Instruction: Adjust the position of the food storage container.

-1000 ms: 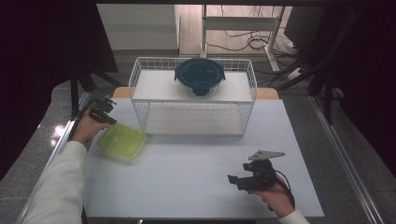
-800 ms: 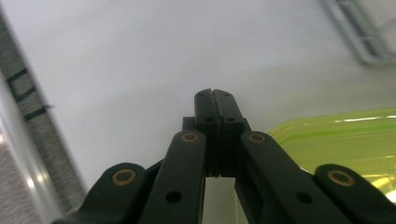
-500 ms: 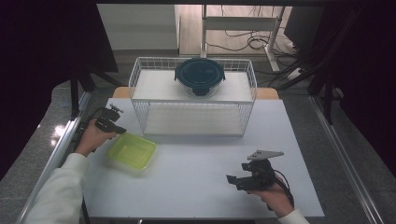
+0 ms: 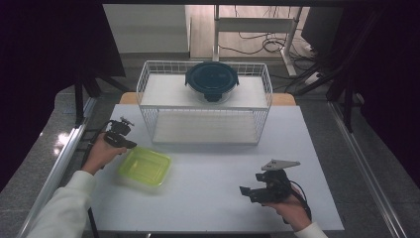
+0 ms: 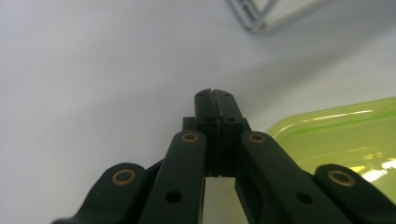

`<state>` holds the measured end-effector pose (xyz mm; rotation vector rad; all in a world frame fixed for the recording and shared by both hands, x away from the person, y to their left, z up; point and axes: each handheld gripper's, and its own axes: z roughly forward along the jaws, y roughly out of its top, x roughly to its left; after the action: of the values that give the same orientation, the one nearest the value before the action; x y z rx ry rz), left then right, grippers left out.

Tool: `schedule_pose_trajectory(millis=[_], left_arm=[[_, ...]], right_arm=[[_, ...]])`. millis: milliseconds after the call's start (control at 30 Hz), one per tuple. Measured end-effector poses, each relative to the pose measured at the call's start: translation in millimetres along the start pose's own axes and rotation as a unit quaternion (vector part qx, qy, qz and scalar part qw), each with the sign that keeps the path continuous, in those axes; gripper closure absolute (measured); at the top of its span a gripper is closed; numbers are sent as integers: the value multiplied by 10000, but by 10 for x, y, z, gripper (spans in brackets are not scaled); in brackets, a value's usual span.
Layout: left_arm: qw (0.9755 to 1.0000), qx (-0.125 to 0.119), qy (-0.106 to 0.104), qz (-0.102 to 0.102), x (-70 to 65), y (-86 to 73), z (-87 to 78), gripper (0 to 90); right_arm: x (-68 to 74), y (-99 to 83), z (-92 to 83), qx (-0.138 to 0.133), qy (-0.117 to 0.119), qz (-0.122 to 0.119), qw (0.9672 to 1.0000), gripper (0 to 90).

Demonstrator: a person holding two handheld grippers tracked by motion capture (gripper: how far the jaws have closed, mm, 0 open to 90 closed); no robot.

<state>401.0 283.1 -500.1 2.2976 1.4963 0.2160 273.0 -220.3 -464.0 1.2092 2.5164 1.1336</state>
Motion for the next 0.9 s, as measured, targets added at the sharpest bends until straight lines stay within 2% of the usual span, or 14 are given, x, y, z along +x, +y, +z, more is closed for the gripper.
schedule_pose_trajectory(millis=[67,233,367,500,600,800,900], left_arm=[[9997,-60,-15,-220,59,-39,-74,900],[9995,19,167,-283,172,-248,-289,900],[9992,49,168,-346,162,-467,-389,900],[9993,106,65,-356,79,-619,-351,900],[9991,134,-103,-385,20,-676,-297,900],[9990,132,-224,-356,-87,-710,-240,900],[9987,126,-359,-336,-131,-715,-243,900]], right_arm=[[5,3,-6,1,-5,-21,10000,199],[-14,-5,-17,2,-44,10,10000,199],[-17,-5,-22,-10,-66,31,10000,199],[2,8,-11,-6,-52,10,10000,198],[9,22,-2,-3,-57,7,10000,199],[-7,30,6,-3,-60,31,10000,199],[-18,28,-1,9,-82,56,10000,199]])
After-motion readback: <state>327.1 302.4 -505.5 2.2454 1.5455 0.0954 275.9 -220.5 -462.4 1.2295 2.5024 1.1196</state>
